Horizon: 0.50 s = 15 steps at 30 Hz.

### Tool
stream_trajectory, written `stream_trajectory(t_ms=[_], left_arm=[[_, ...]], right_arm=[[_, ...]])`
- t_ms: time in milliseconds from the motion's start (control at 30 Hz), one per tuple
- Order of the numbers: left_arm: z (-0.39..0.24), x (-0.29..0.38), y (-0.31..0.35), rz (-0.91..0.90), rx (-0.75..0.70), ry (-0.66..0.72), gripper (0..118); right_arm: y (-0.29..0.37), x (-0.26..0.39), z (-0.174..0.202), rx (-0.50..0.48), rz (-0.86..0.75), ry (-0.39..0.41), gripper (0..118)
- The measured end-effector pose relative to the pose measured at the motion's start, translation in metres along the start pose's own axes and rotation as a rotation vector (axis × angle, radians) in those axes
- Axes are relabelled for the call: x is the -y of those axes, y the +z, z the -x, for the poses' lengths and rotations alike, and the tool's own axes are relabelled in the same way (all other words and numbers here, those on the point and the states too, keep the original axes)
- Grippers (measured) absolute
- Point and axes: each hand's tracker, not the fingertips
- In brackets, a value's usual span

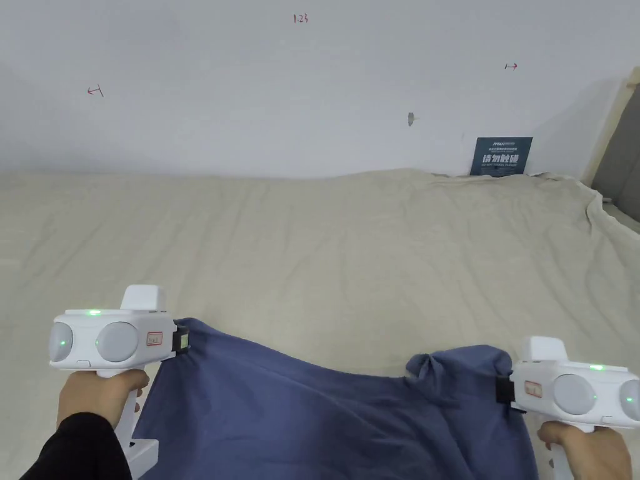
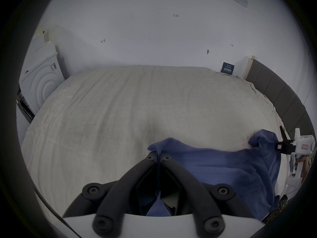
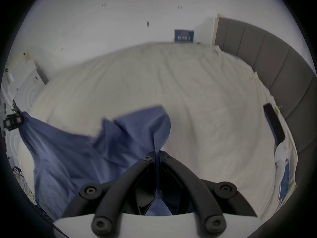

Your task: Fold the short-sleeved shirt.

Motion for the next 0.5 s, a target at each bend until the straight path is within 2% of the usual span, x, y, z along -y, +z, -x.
stream_trajectory(t_ms=[267, 500], left_arm=[[0.017, -0.004, 0.065, -0.09, 0.0, 0.025, 0], [0.034, -0.042, 0.123, -0.218, -0.03, 0.05, 0]], right_arm=[[0.119, -0.038, -0.012, -0.084, -0.27, -0.016, 1], [0.186, -0.087, 0.0, -0.145, -0.463, 0.008, 1]])
